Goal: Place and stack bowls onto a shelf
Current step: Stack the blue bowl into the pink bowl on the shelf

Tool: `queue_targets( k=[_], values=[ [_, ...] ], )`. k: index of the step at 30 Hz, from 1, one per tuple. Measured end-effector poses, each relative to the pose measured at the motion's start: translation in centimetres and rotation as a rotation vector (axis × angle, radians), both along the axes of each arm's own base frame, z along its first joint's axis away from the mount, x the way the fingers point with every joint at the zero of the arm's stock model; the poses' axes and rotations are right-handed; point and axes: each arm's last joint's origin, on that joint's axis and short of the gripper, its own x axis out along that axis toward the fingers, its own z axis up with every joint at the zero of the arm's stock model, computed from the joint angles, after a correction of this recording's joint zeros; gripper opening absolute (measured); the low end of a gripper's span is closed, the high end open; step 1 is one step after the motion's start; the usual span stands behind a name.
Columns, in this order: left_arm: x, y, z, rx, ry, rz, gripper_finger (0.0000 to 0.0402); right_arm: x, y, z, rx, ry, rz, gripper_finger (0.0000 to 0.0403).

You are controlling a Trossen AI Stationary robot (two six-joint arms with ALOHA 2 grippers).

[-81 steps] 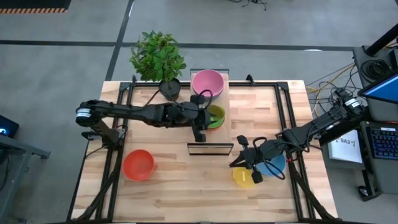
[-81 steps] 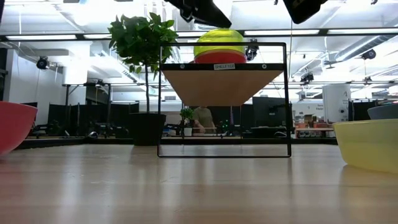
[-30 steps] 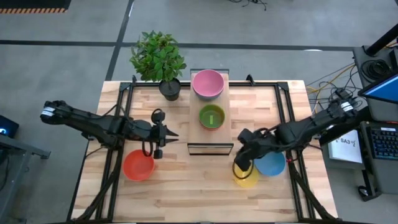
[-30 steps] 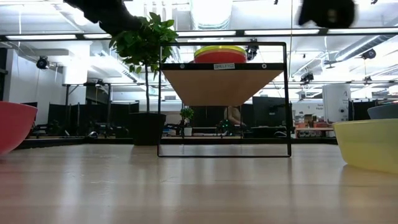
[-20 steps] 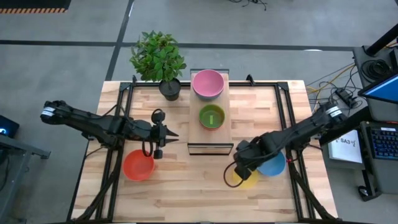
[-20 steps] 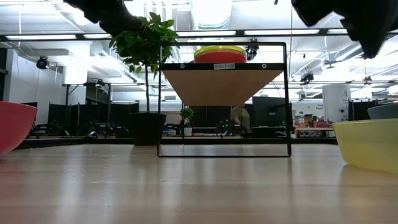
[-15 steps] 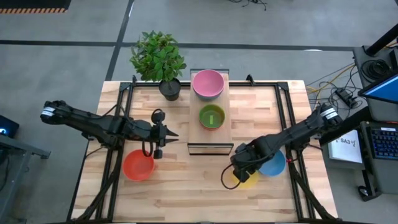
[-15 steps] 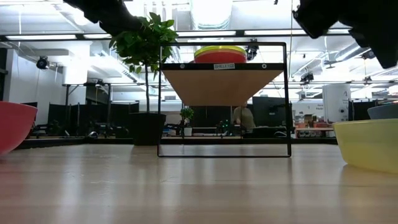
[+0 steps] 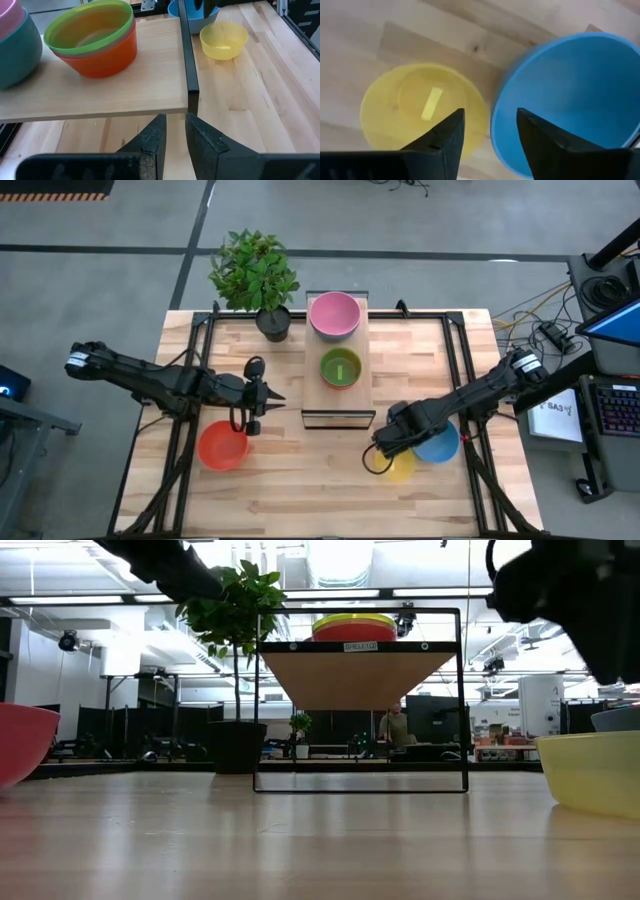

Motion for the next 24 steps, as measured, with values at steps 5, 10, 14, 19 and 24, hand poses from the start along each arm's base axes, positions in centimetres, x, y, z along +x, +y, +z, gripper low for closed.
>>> queue_targets(
  k=[5, 10, 14, 19, 24],
  values=[
    [0.0, 0.0, -0.1, 0.002, 0.008, 0.000, 0.0054, -0.3, -0.2, -1.7, -0.038, 0.058, -0.039, 0.0165],
    [0.0, 0.0, -0.1, 0.002, 0.007, 0.000, 0.0054, -0.8, -0.5, -3.4, -0.083, 0.105, -0.025, 0.0131],
    [0.0, 0.0, -0.1, 0.002, 0.007, 0.000, 0.0054, -1.0, -0.6, -4.1, -0.084, 0.099, -0.009, 0.0073],
    [0.0, 0.0, -0.1, 0.003, 0.006, 0.002, 0.0054, -1.0, -0.6, -4.1, -0.085, 0.095, 0.026, 0.0015],
    [0.1, 0.0, 0.1, 0.006, -0.011, -0.001, 0.0054, -1.0, -0.8, -2.6, -0.100, 0.128, 0.053, 0.0010]
  ],
)
